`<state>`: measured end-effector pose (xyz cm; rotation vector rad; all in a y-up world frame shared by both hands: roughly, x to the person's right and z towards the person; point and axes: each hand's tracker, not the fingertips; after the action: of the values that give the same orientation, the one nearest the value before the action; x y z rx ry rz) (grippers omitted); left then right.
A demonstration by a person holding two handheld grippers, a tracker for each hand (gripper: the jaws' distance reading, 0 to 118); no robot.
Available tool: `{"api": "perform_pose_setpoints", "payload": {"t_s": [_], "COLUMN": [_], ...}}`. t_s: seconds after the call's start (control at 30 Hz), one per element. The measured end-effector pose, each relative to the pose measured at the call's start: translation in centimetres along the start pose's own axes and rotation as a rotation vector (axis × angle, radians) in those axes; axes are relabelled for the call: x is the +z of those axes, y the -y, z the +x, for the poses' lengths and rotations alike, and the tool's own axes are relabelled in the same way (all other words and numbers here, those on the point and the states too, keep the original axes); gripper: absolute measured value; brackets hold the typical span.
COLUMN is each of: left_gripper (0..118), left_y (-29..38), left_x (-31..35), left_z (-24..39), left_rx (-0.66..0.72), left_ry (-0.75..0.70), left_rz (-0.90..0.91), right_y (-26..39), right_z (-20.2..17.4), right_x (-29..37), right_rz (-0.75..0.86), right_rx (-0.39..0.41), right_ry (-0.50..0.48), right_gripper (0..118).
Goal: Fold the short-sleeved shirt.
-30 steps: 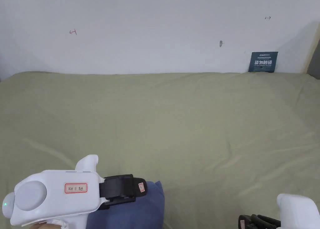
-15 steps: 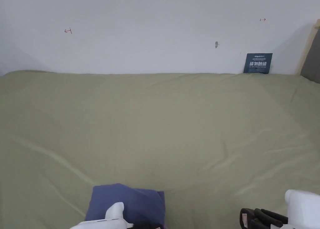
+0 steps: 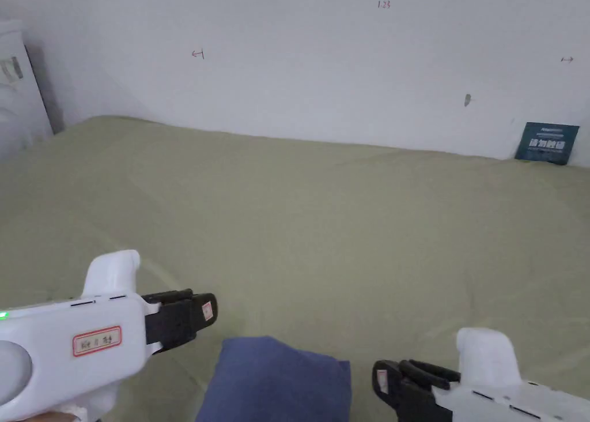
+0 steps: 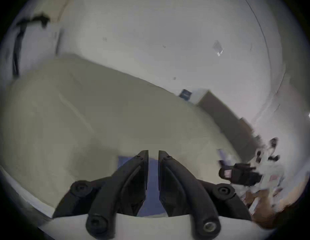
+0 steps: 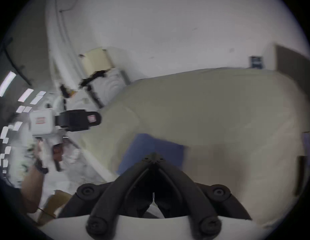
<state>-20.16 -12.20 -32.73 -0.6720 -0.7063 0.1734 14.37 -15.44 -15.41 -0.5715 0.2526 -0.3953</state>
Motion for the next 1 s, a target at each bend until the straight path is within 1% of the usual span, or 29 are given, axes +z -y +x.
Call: {"api": "perform_pose_setpoints", "payload": {"t_s": [0.03, 0.07, 0.17, 0.23, 0.3, 0.37, 0.4, 0.43, 0.47, 0.5, 0.53, 0.57, 0.6, 0.67, 0.7, 0.73, 0.77, 0.8, 0.83, 0.93, 1.0], "left_gripper": [13, 13, 13, 13, 13, 13, 13, 13, 13, 13, 13, 13, 13, 13, 33, 65, 96, 114, 114, 114, 114], "left_y": [0.0, 0.1, 1.6, 2.8, 4.1, 5.4, 5.9, 6.4, 6.8, 7.0, 7.3, 7.6, 7.9, 8.4, 8.8, 9.2, 9.5, 9.8, 10.2, 11.0, 11.4], "left_x": [0.5, 0.9, 1.3, 1.1, 0.6, -0.2, -0.6, -1.0, -1.4, -1.8, -2.2, -2.8, -3.6, -5.6, -6.9, -8.1, -9.2, -10.4, -11.6, -13.2, -14.4], "left_z": [-0.8, -2.0, -5.0, -7.0, -8.9, -10.5, -11.2, -11.7, -12.2, -12.5, -12.8, -13.0, -13.2, -13.4, -13.5, -13.3, -12.7, -12.5, -12.1, -12.3, -11.7], "left_rx": [-0.011, 0.013, 0.105, 0.154, 0.231, 0.300, 0.338, 0.355, 0.374, 0.399, 0.408, 0.415, 0.429, 0.471, 0.489, 0.497, 0.496, 0.483, 0.464, 0.437, 0.511], "left_ry": [0.001, 0.025, 0.097, 0.108, 0.112, 0.139, 0.156, 0.155, 0.164, 0.179, 0.173, 0.191, 0.253, 0.340, 0.375, 0.361, 0.341, 0.350, 0.336, 0.423, 0.497], "left_rz": [-0.012, -0.027, -0.073, -0.096, -0.119, -0.140, -0.157, -0.160, -0.168, -0.181, -0.185, -0.196, -0.220, -0.258, -0.289, -0.314, -0.337, -0.393, -0.438, -0.354, -0.361], "right_y": [0.0, 0.2, 1.3, 2.1, 3.2, 4.7, 5.4, 6.1, 6.9, 7.6, 8.2, 8.7, 9.0, 9.0, 8.7, 8.4, 8.2, 8.0, 8.0, 8.2, 8.4], "right_z": [0.3, 0.6, 1.8, 2.4, 3.2, 4.4, 5.1, 6.0, 7.9, 9.2, 10.4, 11.5, 12.0, 11.6, 11.2, 11.0, 10.9, 10.8, 10.9, 10.9, 11.0], "right_x": [-1.4, -3.3, -8.5, -11.9, -15.0, -17.3, -17.7, -17.8, -17.3, -16.6, -15.6, -14.9, -14.5, -14.3, -14.4, -14.5, -14.5, -14.7, -14.7, -14.6, -14.5], "right_rz": [-0.015, -0.024, -0.048, -0.107, -0.199, -0.269, -0.288, -0.305, -0.282, -0.268, -0.240, -0.220, -0.198, -0.222, -0.225, -0.233, -0.239, -0.243, -0.245, -0.244, -0.235], "right_rx": [-0.037, -0.075, -0.136, -0.185, -0.243, -0.284, -0.294, -0.291, -0.388, -0.450, -0.480, -0.504, -0.540, -0.510, -0.477, -0.437, -0.429, -0.434, -0.433, -0.436, -0.442], "right_ry": [-0.082, -0.147, -0.331, -0.335, -0.370, -0.364, -0.291, -0.284, -0.290, -0.278, -0.266, -0.276, -0.267, -0.273, -0.267, -0.251, -0.255, -0.255, -0.256, -0.259, -0.263], "right_gripper": [1, 1, 1, 1, 1, 1, 1, 1, 1, 1, 1, 1, 1, 1, 1, 1, 1, 1, 1, 1, 1]}}
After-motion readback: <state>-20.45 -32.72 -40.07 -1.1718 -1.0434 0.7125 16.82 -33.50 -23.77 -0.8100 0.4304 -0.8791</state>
